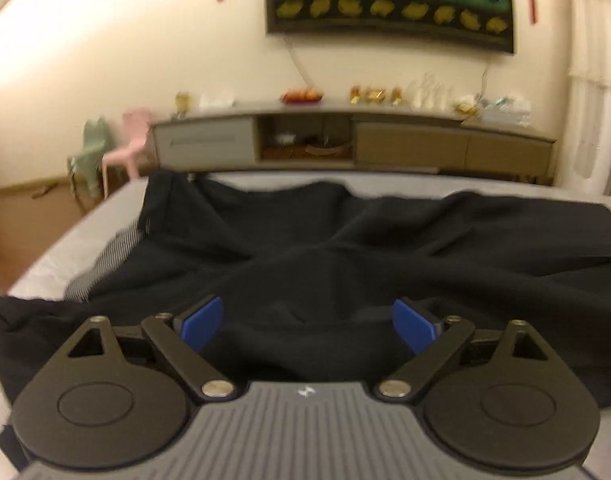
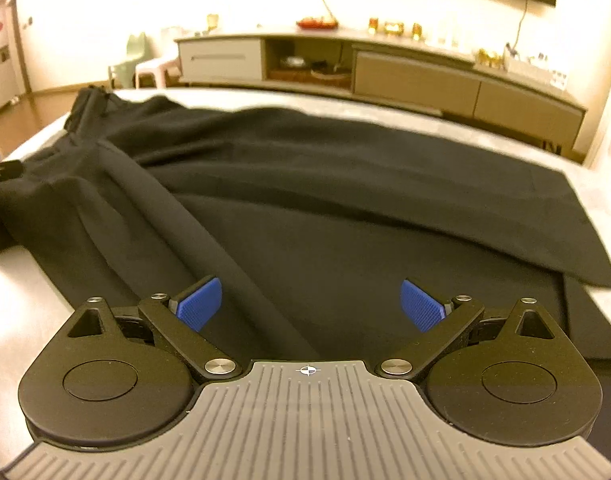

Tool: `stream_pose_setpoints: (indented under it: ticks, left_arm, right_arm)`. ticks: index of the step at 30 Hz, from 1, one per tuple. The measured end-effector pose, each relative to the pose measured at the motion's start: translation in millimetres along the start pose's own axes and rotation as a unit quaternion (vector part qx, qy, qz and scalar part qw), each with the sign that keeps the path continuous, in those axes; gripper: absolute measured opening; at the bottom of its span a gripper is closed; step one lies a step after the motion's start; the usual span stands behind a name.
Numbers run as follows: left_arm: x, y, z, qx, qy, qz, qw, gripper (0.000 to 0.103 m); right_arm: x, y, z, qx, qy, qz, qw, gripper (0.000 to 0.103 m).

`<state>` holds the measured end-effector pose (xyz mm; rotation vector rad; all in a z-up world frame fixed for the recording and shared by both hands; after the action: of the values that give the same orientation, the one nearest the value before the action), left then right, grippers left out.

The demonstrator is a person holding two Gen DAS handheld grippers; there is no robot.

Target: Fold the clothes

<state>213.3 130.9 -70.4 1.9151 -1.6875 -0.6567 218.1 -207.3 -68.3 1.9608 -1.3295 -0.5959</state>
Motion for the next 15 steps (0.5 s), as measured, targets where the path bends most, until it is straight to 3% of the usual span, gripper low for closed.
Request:
stream_pose_setpoints:
  ticks: [2, 4, 5, 12, 15]
  left_arm:
    - [-6.6, -16.2, 8.0, -0.048, 0.032, 0.011, 0.9983, 0.08]
    - [-26.0, -19.1, 23.0, -0.092, 0.064, 0.022, 0.9935, 0.073]
    - [-31.1, -17.0, 31.8, -0.106, 0.076, 0.028, 0.991, 0.072]
    - [-35.3, 13.5, 50.6, -0.117, 0.035, 0.037, 0.9918, 0.072]
    - [-40.1, 32.7, 33.9, -0.058, 0.034, 0.037, 0.9971, 0.071]
  right_arm:
    - [-4.7, -8.8, 3.1, -0.023, 0.006, -0.013, 1.0, 0.086]
    - [-9.9, -15.4, 6.8, -0.045, 0.019, -0.023, 0.999, 0.073]
    - [-12.6, -17.3, 9.2, -0.055, 0.03, -0.026, 0.998, 0.074]
    - [-12.2, 9.3, 33.0, -0.11, 0.088, -0.059, 0.988, 0.076]
    - [-6.3, 27.0, 44.1, -0.13, 0.104, -0.081, 0.983, 0.075]
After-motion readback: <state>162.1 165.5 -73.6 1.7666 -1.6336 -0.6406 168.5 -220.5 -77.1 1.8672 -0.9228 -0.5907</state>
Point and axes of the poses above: each gripper's, at about its wrist camera, not at the fingertips, and y roughly against the way its jaws point, x to its right, z to its underside, the point moved 6 cm from there along -y, roughly the way its jaws point, and after that the axes turned 4 degrees about -x, right-handed, at the moved point
